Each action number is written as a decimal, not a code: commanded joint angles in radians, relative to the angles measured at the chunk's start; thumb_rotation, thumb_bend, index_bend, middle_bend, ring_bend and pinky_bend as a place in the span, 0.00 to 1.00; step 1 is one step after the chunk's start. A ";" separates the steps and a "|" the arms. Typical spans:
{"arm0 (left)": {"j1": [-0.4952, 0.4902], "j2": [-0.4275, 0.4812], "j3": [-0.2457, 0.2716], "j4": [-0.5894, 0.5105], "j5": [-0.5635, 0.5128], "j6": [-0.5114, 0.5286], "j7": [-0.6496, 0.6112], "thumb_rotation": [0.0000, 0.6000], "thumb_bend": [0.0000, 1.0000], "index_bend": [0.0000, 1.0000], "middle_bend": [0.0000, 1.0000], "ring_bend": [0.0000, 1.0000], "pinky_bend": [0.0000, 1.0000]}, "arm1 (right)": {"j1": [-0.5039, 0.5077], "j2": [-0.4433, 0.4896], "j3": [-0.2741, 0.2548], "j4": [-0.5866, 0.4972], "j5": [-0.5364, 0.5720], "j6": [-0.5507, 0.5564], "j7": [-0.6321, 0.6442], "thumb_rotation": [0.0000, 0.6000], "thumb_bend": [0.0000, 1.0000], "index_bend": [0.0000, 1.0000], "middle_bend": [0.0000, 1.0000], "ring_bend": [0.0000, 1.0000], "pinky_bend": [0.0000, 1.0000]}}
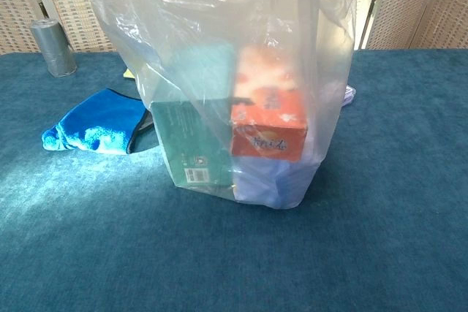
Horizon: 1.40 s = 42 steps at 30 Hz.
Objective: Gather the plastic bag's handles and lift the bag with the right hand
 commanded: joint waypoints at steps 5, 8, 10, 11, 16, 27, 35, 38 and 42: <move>-0.003 0.000 -0.010 -0.013 0.009 -0.008 0.065 1.00 0.25 0.28 0.32 0.28 0.21 | -0.002 -0.001 0.005 0.002 -0.003 -0.002 0.007 1.00 0.10 0.09 0.13 0.07 0.14; -0.005 0.010 -0.014 -0.023 0.012 -0.014 0.010 1.00 0.25 0.28 0.32 0.28 0.21 | -0.004 0.002 0.008 -0.004 -0.008 0.004 0.019 1.00 0.10 0.09 0.13 0.07 0.14; -0.012 0.020 -0.029 -0.018 0.013 -0.014 -0.037 1.00 0.25 0.28 0.32 0.28 0.21 | -0.004 0.005 0.011 -0.008 -0.013 0.008 0.029 1.00 0.10 0.09 0.13 0.07 0.14; -0.017 0.029 -0.033 -0.021 0.014 -0.020 -0.062 1.00 0.25 0.28 0.32 0.28 0.21 | -0.003 0.007 0.013 -0.011 -0.015 0.010 0.034 1.00 0.10 0.09 0.13 0.07 0.14; -0.056 0.101 -0.061 -0.062 0.014 -0.071 -0.253 1.00 0.25 0.28 0.34 0.35 0.35 | 0.008 0.022 0.022 -0.029 -0.033 0.011 0.051 1.00 0.10 0.09 0.13 0.07 0.14; -0.211 0.259 -0.166 -0.093 -0.032 -0.279 -0.772 1.00 0.25 0.29 0.88 0.88 0.94 | 0.050 0.051 0.037 -0.072 -0.071 -0.020 0.048 1.00 0.10 0.09 0.13 0.07 0.14; -0.339 0.342 -0.208 -0.068 -0.009 -0.465 -1.207 0.76 0.25 0.26 1.00 1.00 1.00 | 0.094 0.071 0.043 -0.105 -0.106 -0.060 0.038 1.00 0.10 0.09 0.13 0.07 0.14; -0.385 0.363 -0.203 -0.037 0.040 -0.521 -1.371 0.56 0.25 0.25 1.00 1.00 1.00 | 0.109 0.074 0.047 -0.115 -0.110 -0.074 0.036 1.00 0.10 0.09 0.13 0.07 0.14; -0.435 0.356 -0.197 0.011 0.082 -0.552 -1.471 0.45 0.25 0.24 1.00 1.00 1.00 | 0.127 0.075 0.050 -0.125 -0.116 -0.093 0.032 1.00 0.10 0.09 0.13 0.07 0.14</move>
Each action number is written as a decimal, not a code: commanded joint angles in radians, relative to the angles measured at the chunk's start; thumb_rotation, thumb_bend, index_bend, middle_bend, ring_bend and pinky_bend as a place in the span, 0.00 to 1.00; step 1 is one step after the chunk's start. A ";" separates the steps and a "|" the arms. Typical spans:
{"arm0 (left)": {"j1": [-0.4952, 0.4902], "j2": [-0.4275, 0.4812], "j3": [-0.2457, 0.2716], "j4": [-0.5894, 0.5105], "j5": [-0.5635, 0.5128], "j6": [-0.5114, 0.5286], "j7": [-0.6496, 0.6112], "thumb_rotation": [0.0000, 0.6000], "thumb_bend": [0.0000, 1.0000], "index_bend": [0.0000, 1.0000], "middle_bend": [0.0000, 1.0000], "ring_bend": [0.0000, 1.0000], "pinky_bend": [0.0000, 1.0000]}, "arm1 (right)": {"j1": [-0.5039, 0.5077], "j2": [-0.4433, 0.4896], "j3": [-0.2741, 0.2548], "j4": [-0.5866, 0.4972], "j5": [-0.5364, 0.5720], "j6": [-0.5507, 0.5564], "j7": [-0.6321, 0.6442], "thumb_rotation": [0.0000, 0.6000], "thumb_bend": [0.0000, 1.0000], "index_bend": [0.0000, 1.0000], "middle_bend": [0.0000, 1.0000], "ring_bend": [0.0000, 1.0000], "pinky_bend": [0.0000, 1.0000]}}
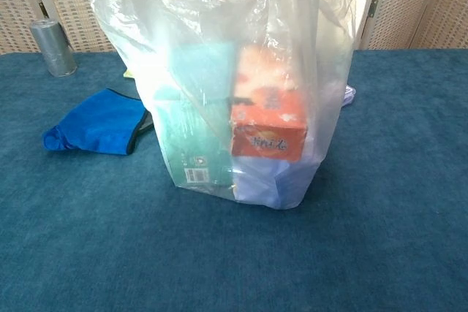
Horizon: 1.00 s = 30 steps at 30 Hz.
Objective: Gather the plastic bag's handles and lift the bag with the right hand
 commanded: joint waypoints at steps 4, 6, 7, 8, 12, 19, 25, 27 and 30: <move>-0.110 -0.002 -0.007 0.090 0.039 -0.087 -0.125 0.37 0.25 0.24 1.00 1.00 1.00 | 0.021 0.002 0.001 -0.014 -0.007 -0.024 -0.008 1.00 0.10 0.09 0.13 0.07 0.14; -0.117 -0.017 -0.014 0.103 0.015 -0.087 -0.094 0.41 0.25 0.24 0.99 1.00 1.00 | 0.024 0.002 0.002 -0.017 -0.007 -0.025 -0.012 1.00 0.10 0.09 0.13 0.07 0.14; -0.120 -0.024 -0.018 0.107 0.000 -0.087 -0.076 0.46 0.25 0.24 0.99 1.00 1.00 | 0.024 0.002 0.002 -0.019 -0.006 -0.025 -0.013 1.00 0.10 0.09 0.13 0.07 0.14; -0.122 -0.035 -0.024 0.111 -0.022 -0.083 -0.045 0.60 0.25 0.24 0.96 0.98 1.00 | 0.025 0.002 0.002 -0.020 -0.006 -0.025 -0.014 1.00 0.10 0.09 0.13 0.07 0.14; -0.127 -0.069 -0.050 0.120 -0.104 -0.072 0.048 0.99 0.25 0.24 0.84 0.89 1.00 | 0.024 0.003 -0.001 -0.025 -0.003 -0.025 -0.019 1.00 0.10 0.09 0.13 0.07 0.14; -0.128 -0.119 -0.090 0.125 -0.209 -0.039 0.178 1.00 0.25 0.24 0.64 0.63 0.89 | 0.020 0.004 -0.007 -0.026 -0.003 -0.018 -0.021 1.00 0.10 0.09 0.13 0.07 0.14; -0.135 -0.153 -0.103 0.122 -0.229 -0.020 0.276 1.00 0.25 0.23 0.35 0.34 0.54 | 0.022 -0.002 -0.010 -0.022 0.001 -0.021 -0.020 1.00 0.10 0.09 0.13 0.07 0.14; -0.138 -0.171 -0.108 0.127 -0.234 -0.005 0.318 1.00 0.25 0.21 0.26 0.24 0.43 | 0.024 -0.004 -0.011 -0.021 0.000 -0.024 -0.020 1.00 0.10 0.09 0.13 0.07 0.14; -0.147 -0.204 -0.117 0.137 -0.243 0.014 0.380 1.00 0.25 0.19 0.16 0.15 0.31 | 0.025 -0.006 -0.011 -0.021 -0.001 -0.025 -0.020 1.00 0.10 0.09 0.13 0.07 0.14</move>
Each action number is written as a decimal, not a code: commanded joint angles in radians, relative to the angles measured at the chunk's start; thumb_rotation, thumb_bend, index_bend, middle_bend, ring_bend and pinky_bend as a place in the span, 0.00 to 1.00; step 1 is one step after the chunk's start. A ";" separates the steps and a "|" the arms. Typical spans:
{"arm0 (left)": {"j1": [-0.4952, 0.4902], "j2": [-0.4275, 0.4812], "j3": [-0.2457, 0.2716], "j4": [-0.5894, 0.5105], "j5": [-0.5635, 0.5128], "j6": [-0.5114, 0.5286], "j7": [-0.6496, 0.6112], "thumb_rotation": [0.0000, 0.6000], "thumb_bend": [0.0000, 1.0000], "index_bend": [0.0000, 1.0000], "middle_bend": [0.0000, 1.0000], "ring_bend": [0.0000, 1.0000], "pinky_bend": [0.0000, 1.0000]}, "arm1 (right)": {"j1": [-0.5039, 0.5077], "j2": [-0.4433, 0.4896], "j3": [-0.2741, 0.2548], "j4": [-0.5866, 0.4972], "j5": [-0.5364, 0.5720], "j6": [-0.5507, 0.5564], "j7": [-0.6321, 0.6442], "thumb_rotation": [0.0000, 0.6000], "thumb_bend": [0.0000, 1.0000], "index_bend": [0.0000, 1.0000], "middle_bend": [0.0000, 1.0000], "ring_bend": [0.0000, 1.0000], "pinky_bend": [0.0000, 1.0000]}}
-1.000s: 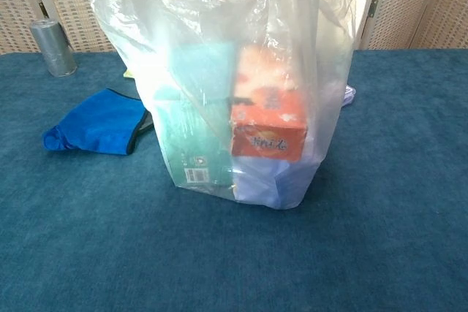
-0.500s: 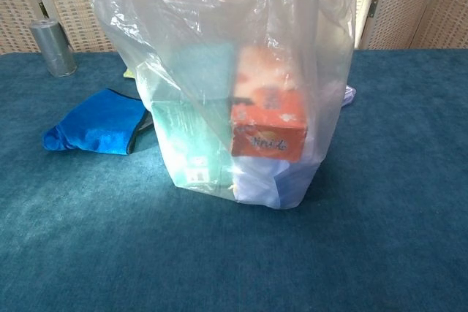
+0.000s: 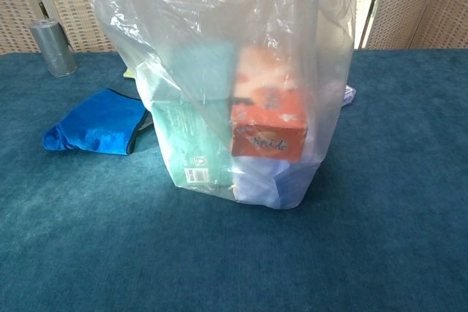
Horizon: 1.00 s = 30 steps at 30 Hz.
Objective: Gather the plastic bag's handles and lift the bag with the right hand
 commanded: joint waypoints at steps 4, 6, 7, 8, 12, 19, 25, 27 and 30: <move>-0.021 -0.077 -0.029 0.025 -0.023 0.055 0.126 1.00 0.25 0.18 0.14 0.13 0.27 | 0.001 0.000 0.000 -0.002 -0.001 0.003 0.000 1.00 0.10 0.09 0.13 0.07 0.14; -0.023 -0.097 -0.035 0.029 -0.024 0.076 0.167 1.00 0.25 0.18 0.14 0.13 0.27 | 0.001 0.001 -0.002 -0.004 -0.003 0.002 -0.001 1.00 0.10 0.09 0.13 0.07 0.14; -0.027 -0.106 -0.040 0.030 -0.027 0.082 0.182 1.00 0.25 0.18 0.14 0.13 0.27 | 0.002 0.001 -0.003 -0.005 -0.003 0.002 -0.001 1.00 0.10 0.09 0.13 0.07 0.14; -0.029 -0.110 -0.042 0.030 -0.028 0.084 0.187 1.00 0.25 0.18 0.14 0.13 0.27 | 0.002 0.001 -0.003 -0.005 -0.003 0.002 -0.002 1.00 0.10 0.09 0.13 0.07 0.14; -0.037 -0.129 -0.057 0.020 -0.032 0.098 0.220 1.00 0.25 0.17 0.14 0.13 0.24 | 0.004 0.000 -0.003 -0.008 -0.004 0.001 -0.002 1.00 0.10 0.09 0.13 0.07 0.14; -0.066 -0.178 -0.079 0.031 -0.027 0.115 0.275 1.00 0.25 0.15 0.11 0.12 0.21 | 0.014 -0.007 -0.001 -0.006 -0.004 -0.007 0.002 1.00 0.10 0.09 0.13 0.07 0.14; -0.104 -0.215 -0.089 0.053 -0.008 0.100 0.287 1.00 0.25 0.14 0.10 0.11 0.18 | 0.016 -0.013 -0.002 -0.003 -0.005 -0.007 0.004 1.00 0.10 0.09 0.13 0.07 0.14; -0.118 -0.223 -0.087 0.068 0.019 0.106 0.310 1.00 0.25 0.14 0.10 0.10 0.17 | 0.016 -0.014 -0.002 -0.001 -0.004 -0.007 0.006 1.00 0.10 0.09 0.13 0.07 0.14; -0.135 -0.239 -0.092 0.072 0.041 0.118 0.322 1.00 0.25 0.14 0.10 0.10 0.16 | 0.015 -0.016 -0.004 0.001 -0.003 -0.005 0.008 1.00 0.10 0.09 0.13 0.07 0.14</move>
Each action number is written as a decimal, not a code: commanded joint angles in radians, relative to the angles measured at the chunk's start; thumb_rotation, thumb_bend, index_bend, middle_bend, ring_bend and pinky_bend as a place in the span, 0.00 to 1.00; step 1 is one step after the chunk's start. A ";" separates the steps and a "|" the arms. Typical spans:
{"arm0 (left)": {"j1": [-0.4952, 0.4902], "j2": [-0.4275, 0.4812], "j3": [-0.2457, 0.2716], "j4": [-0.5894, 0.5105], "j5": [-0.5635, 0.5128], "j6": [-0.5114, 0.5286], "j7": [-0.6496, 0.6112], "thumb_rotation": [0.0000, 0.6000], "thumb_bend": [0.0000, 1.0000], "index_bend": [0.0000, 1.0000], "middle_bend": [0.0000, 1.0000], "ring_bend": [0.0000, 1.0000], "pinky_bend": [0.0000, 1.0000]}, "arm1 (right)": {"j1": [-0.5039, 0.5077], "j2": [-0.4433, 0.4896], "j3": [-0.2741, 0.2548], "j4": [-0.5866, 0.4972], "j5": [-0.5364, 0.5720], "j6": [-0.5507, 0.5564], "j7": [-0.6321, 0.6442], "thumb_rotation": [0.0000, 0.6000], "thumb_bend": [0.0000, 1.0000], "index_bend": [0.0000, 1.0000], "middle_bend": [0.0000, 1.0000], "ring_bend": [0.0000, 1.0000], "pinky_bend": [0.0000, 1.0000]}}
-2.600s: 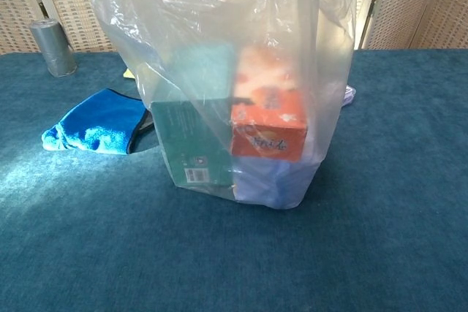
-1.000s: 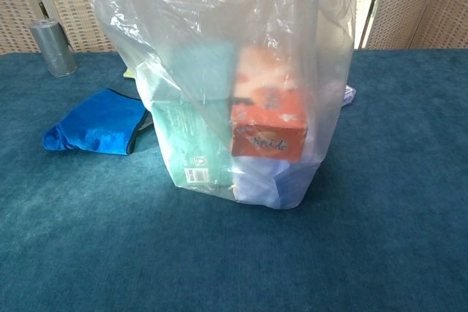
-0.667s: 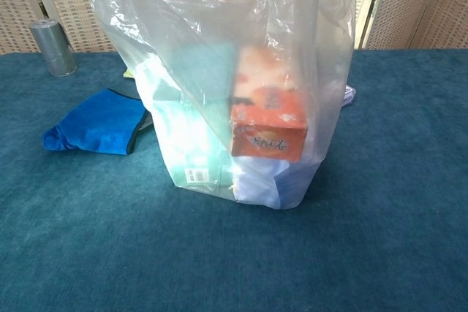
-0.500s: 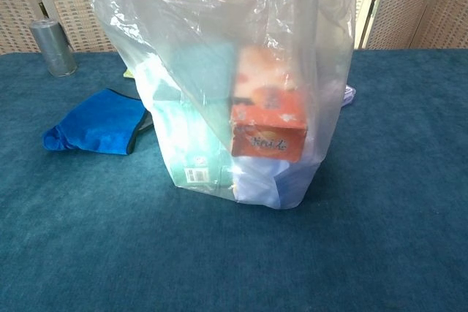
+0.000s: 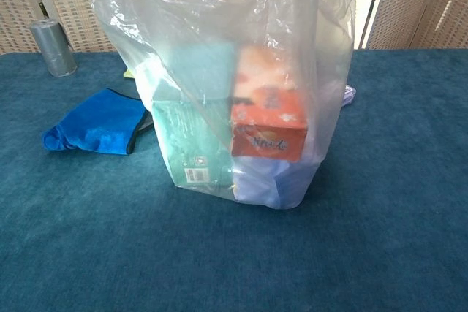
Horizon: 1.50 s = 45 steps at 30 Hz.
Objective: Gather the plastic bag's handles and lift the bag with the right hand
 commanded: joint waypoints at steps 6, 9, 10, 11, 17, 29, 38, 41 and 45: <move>-0.048 -0.015 -0.016 -0.002 0.029 -0.009 0.015 1.00 0.25 0.17 0.10 0.10 0.15 | 0.000 -0.010 0.000 0.007 -0.002 0.007 0.014 1.00 0.10 0.09 0.13 0.07 0.14; -0.058 -0.018 -0.019 -0.009 0.021 -0.022 0.010 1.00 0.25 0.19 0.10 0.10 0.15 | 0.008 -0.012 0.001 0.003 -0.011 0.007 0.035 1.00 0.10 0.09 0.13 0.07 0.14; -0.061 -0.018 -0.019 -0.012 0.019 -0.026 0.009 1.00 0.25 0.19 0.10 0.10 0.15 | 0.012 -0.012 0.002 0.002 -0.014 0.008 0.044 1.00 0.10 0.09 0.13 0.07 0.14; -0.065 -0.020 -0.019 -0.012 0.018 -0.030 0.011 1.00 0.25 0.20 0.10 0.10 0.15 | 0.018 -0.011 0.003 -0.002 -0.020 0.006 0.055 1.00 0.10 0.09 0.13 0.07 0.14; -0.085 -0.043 -0.020 0.004 0.010 -0.043 0.012 1.00 0.25 0.24 0.10 0.10 0.15 | 0.061 -0.003 0.014 -0.034 -0.044 -0.015 0.127 1.00 0.10 0.09 0.13 0.07 0.14; -0.114 -0.076 -0.072 -0.004 -0.053 -0.047 -0.042 1.00 0.25 0.37 0.13 0.12 0.15 | 0.189 0.010 0.033 -0.107 -0.063 -0.106 0.417 1.00 0.10 0.07 0.13 0.07 0.14; -0.118 -0.075 -0.092 -0.013 -0.085 -0.053 -0.045 1.00 0.25 0.40 0.15 0.13 0.15 | 0.277 -0.001 0.051 -0.121 -0.049 -0.159 0.622 1.00 0.10 0.04 0.13 0.07 0.14; -0.115 -0.069 -0.094 -0.021 -0.089 -0.054 -0.042 1.00 0.25 0.39 0.15 0.13 0.15 | 0.298 -0.015 0.060 -0.117 -0.039 -0.168 0.656 1.00 0.10 0.04 0.13 0.07 0.14; -0.113 -0.056 -0.093 -0.031 -0.092 -0.057 -0.023 1.00 0.25 0.39 0.15 0.13 0.15 | 0.325 -0.028 0.067 -0.110 -0.024 -0.190 0.695 1.00 0.10 0.04 0.13 0.07 0.14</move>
